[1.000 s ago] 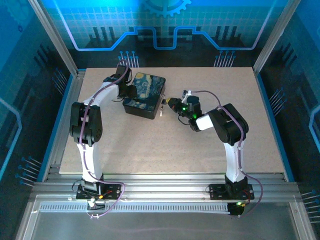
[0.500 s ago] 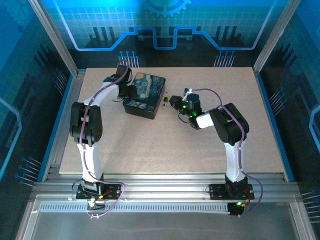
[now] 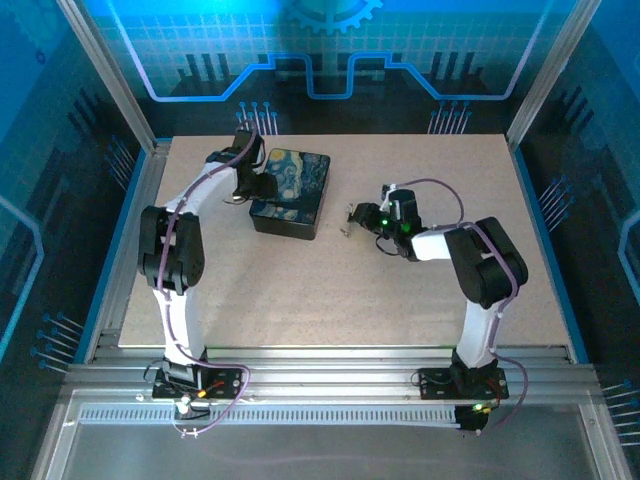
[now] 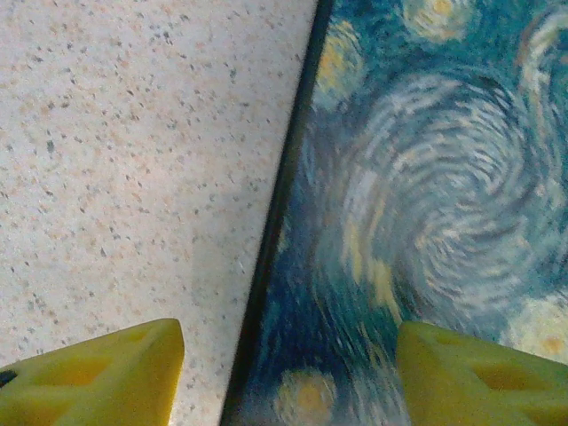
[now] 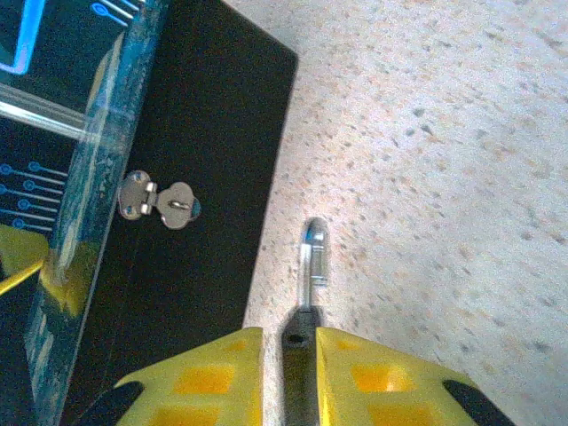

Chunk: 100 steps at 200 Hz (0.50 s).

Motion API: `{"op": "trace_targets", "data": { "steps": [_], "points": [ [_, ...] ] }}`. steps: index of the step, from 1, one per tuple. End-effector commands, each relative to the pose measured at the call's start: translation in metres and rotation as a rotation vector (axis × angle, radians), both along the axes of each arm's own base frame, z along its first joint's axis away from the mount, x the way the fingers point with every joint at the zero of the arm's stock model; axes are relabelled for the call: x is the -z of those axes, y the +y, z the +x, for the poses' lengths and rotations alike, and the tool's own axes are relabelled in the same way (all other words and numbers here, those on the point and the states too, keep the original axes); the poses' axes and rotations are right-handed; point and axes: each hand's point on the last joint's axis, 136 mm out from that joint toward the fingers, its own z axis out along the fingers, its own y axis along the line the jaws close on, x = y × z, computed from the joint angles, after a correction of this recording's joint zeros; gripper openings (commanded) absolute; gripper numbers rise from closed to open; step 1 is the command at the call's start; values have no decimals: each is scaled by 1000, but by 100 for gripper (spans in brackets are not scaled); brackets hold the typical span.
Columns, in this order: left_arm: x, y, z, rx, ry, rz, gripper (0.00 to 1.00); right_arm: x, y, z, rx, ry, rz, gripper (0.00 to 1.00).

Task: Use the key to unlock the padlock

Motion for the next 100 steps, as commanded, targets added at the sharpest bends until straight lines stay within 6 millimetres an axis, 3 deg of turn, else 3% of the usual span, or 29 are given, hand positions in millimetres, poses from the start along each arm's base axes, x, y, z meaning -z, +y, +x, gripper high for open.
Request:
{"op": "trace_targets", "data": {
  "steps": [1, 33, 40, 44, 47, 72, 100],
  "points": [
    [-45, -7, -10, -6, -57, -53, 67, 16, -21, -25, -57, 93, -80, 42],
    [-57, 3, -17, -40, -121, -76, 71, -4, -58, -46, -88, 81, -239, 63],
    [-58, 9, -18, -63, -155, -81, 81, -13, -67, -50, -96, 54, -301, 79],
    [-58, 13, -18, -81, -175, -84, 90, -18, -72, -52, -98, 38, -342, 96],
    [-60, 17, -17, -95, -198, -88, 97, -22, -77, -53, -94, 26, -376, 100],
    [-60, 54, -27, -201, -337, -65, 99, -47, -112, -66, -59, -55, -608, 100],
    [-71, 72, -49, -92, -554, 84, 99, -66, -144, -74, 0, -182, -788, 100]
  ]
}}
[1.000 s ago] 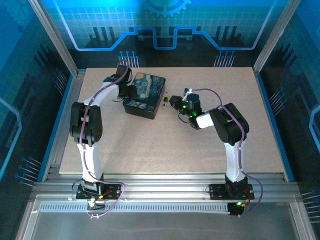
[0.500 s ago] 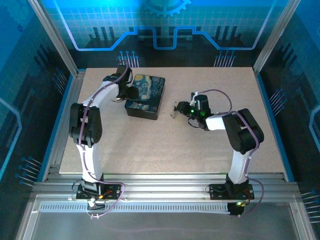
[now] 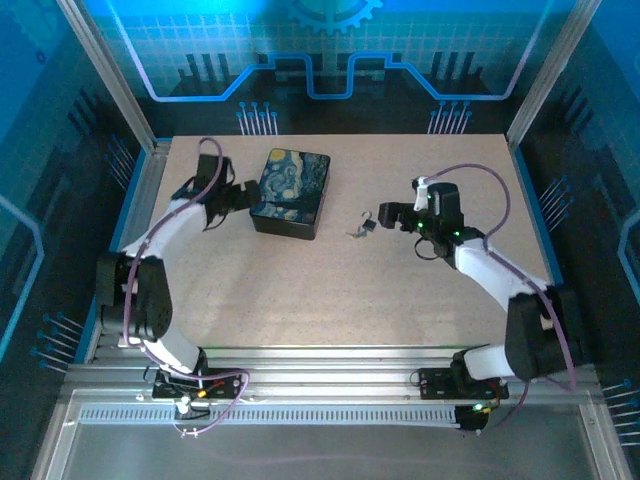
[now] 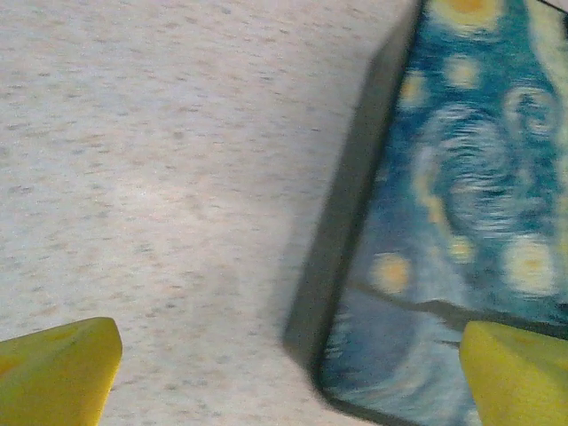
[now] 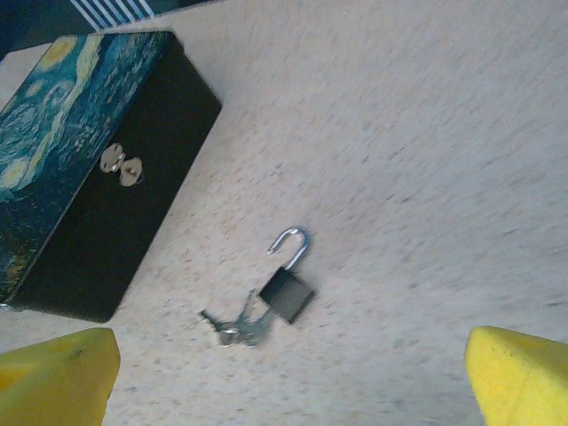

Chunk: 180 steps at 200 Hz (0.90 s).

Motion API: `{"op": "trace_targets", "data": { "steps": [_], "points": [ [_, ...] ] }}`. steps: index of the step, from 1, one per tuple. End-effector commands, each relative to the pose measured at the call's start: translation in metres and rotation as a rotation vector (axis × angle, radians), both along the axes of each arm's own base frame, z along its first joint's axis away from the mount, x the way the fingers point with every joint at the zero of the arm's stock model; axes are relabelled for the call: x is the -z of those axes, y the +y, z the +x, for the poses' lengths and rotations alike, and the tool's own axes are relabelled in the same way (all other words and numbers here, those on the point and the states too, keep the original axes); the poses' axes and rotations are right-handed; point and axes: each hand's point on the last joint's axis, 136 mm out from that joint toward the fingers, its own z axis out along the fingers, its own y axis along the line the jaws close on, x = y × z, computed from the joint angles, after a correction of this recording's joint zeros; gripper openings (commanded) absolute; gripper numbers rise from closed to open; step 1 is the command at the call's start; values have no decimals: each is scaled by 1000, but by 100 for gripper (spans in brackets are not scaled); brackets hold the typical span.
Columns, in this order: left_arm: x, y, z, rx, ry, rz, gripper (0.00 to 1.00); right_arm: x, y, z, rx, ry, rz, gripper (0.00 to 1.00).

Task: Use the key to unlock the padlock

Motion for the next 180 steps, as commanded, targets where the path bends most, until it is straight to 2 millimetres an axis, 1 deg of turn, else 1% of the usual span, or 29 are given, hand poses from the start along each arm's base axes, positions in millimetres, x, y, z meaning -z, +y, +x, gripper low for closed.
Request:
{"op": "trace_targets", "data": {
  "steps": [1, 5, 8, 24, 44, 53, 63, 68, 94, 105, 111, 118, 123, 132, 136, 148, 159, 180],
  "points": [
    [-37, 17, 3, 34, -271, 146, 99, 22, -44, -20, 35, -5, -281, 100],
    [-35, 18, -1, 53, -285, 174, 99, 23, -46, -22, 32, -17, -296, 100],
    [-37, 18, -3, 66, -301, 190, 99, 23, -48, -23, 33, -26, -305, 100],
    [-21, 23, -22, 91, -281, 253, 99, 33, -60, -27, 54, -40, -317, 100],
    [-2, 29, -33, 69, -288, 263, 99, 48, -69, -25, 66, -47, -278, 100],
    [5, 28, -36, 70, -317, 259, 99, 53, -71, -24, 73, -66, -269, 100],
    [11, 27, -37, 72, -355, 252, 99, 52, -76, -20, 93, -119, -262, 100],
    [14, 28, -37, 65, -372, 255, 99, 52, -79, -20, 104, -118, -256, 100],
    [25, 32, -39, 27, -467, 255, 99, 36, -89, -11, 117, -272, -236, 100],
    [35, 32, -40, 26, -483, 254, 99, 37, -91, -6, 111, -286, -253, 100],
    [42, 32, -42, 23, -489, 258, 99, 42, -91, -3, 101, -274, -234, 100],
    [40, 35, -42, 7, -529, 265, 99, 51, -90, 2, 89, -257, -228, 100],
    [40, 36, -43, 4, -525, 262, 99, 56, -89, 5, 83, -257, -229, 100],
    [43, 32, -44, 21, -510, 252, 99, 62, -79, 6, 43, -248, -264, 100],
    [42, 31, -43, 33, -518, 251, 99, 62, -75, 6, 32, -256, -274, 100],
    [43, 27, -41, 55, -505, 247, 99, 63, -76, 4, 43, -270, -270, 100],
    [43, 29, -38, 48, -494, 240, 99, 63, -77, 5, 47, -266, -272, 100],
    [44, 31, -38, 42, -487, 233, 99, 64, -77, 5, 51, -262, -282, 100]
  ]
}}
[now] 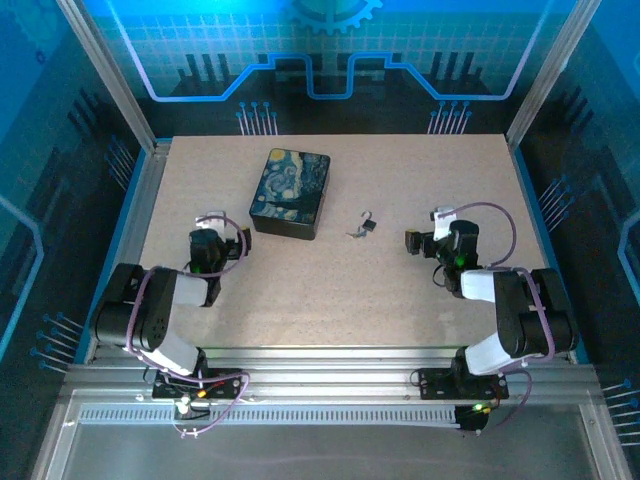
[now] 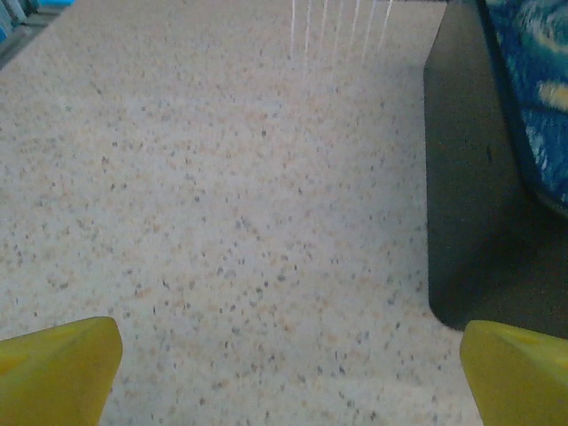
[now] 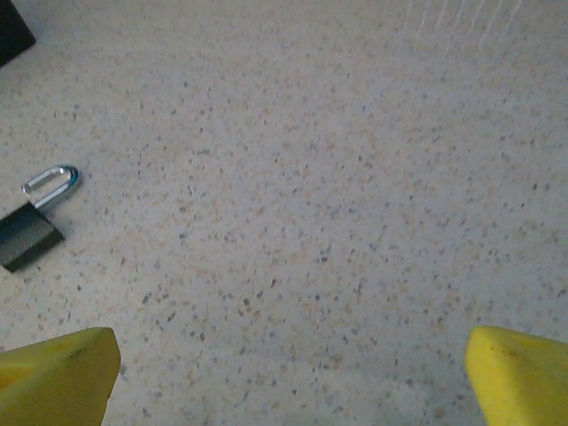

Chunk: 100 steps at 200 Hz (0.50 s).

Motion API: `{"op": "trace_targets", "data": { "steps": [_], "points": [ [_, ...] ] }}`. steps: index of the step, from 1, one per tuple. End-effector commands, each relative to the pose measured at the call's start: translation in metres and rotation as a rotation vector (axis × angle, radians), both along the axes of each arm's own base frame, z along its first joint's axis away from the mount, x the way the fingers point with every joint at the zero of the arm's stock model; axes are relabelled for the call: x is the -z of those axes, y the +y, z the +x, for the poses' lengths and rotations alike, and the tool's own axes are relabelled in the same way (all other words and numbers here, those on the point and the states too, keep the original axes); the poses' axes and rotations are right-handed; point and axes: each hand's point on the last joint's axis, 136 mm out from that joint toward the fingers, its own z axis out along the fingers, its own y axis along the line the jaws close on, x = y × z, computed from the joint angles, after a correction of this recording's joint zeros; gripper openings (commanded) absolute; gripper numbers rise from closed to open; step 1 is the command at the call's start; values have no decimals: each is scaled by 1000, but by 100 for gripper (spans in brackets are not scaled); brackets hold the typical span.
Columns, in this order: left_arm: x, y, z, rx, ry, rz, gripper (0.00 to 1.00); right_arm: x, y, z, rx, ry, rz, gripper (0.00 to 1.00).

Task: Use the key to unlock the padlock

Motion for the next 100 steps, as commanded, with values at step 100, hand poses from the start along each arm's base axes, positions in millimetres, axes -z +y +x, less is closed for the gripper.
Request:
{"op": "trace_targets", "data": {
  "steps": [100],
  "points": [
    [-21, 2, 12, 14, -77, -5, 99, -18, 4, 9, -17, -87, -22, 100]
  ]
}}
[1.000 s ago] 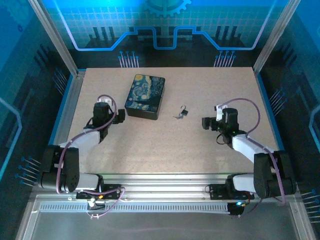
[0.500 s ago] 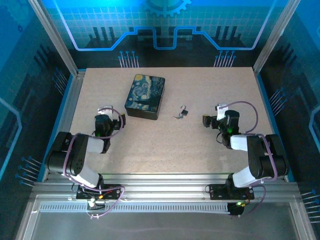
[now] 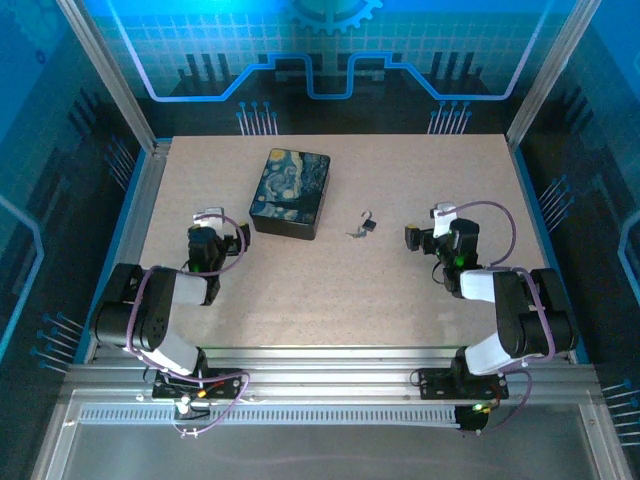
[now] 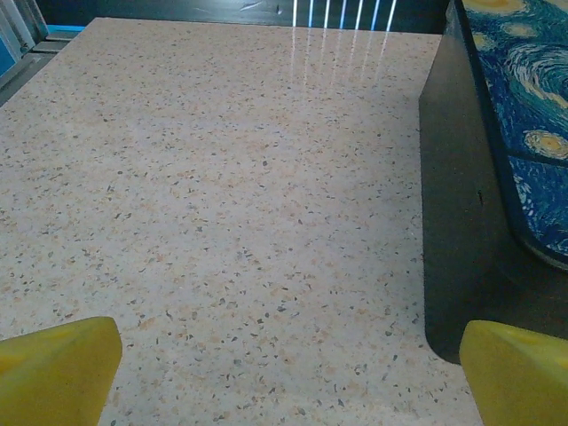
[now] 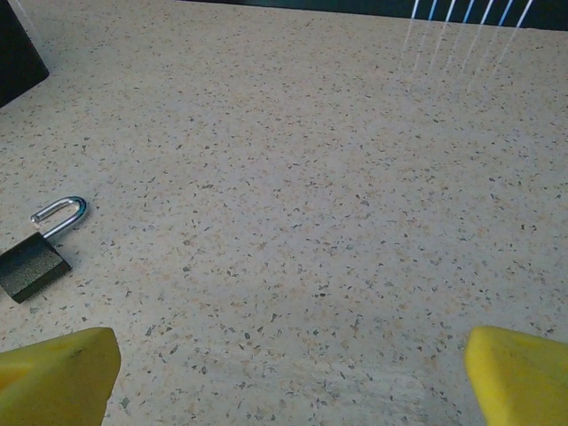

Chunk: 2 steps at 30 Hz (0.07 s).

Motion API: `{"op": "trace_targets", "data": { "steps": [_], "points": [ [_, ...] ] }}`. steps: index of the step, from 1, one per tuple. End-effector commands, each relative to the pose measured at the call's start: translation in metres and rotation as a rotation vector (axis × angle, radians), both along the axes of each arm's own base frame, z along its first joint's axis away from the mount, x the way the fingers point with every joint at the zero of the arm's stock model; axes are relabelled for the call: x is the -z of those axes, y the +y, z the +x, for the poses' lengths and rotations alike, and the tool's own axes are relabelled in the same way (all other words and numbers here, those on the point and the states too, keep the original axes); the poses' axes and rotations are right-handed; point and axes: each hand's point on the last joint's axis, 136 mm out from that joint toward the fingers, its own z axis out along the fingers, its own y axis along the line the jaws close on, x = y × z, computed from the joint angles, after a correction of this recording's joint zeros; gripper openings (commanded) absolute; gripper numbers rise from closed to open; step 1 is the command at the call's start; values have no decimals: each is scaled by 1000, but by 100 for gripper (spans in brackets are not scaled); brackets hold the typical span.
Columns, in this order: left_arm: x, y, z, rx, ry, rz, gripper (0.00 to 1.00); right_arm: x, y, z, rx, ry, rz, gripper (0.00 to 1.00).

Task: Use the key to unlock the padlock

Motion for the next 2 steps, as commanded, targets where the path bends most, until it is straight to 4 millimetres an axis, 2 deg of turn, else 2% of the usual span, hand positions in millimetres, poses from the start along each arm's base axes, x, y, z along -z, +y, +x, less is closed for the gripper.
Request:
{"op": "trace_targets", "data": {
  "steps": [1, 2],
  "points": [
    [-13, 1, 7, 11, -43, 1, 99, -8, 2, 3, -11, -37, -11, 100],
    [-14, 1, 7, 11, -48, 4, 99, -8, 2, 3, -11, -38, -9, 100]
  ]
}}
